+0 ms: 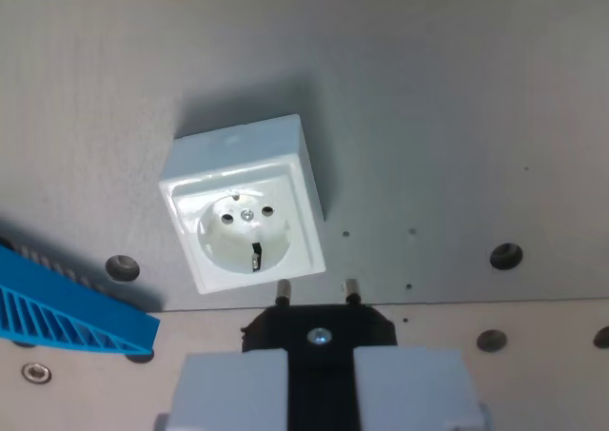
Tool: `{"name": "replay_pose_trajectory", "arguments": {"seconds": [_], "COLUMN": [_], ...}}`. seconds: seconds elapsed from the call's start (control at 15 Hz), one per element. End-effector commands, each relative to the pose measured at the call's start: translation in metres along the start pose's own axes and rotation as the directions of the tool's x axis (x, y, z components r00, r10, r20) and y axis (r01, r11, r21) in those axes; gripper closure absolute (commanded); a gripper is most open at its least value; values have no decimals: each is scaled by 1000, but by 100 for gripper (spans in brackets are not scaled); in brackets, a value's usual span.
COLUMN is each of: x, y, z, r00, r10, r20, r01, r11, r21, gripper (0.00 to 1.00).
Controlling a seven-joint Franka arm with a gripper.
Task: Move above the white socket
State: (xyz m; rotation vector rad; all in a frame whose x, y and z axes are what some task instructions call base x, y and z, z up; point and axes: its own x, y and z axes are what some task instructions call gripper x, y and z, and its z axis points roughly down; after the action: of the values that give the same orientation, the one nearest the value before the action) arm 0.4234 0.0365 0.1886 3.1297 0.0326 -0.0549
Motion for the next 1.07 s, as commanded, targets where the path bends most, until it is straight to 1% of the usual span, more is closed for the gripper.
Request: {"name": "replay_pose_trajectory", "arguments": {"seconds": [0.07, 0.27, 0.53, 0.8, 1.07], "x": [-7, -13, -20, -26, -31], "y": [-5, -10, -16, -21, -25], "z": [17, 32, 48, 62, 73], "r00": [985, 981, 977, 974, 972], "r10": [-148, -170, -195, -209, -214], "r20": [-90, -90, -89, -93, -95], "r01": [148, 170, 194, 207, 212], "r11": [989, 985, 981, 978, 977], "r21": [-9, -12, -20, -28, -34], "gripper": [100, 100, 100, 100, 100]}}
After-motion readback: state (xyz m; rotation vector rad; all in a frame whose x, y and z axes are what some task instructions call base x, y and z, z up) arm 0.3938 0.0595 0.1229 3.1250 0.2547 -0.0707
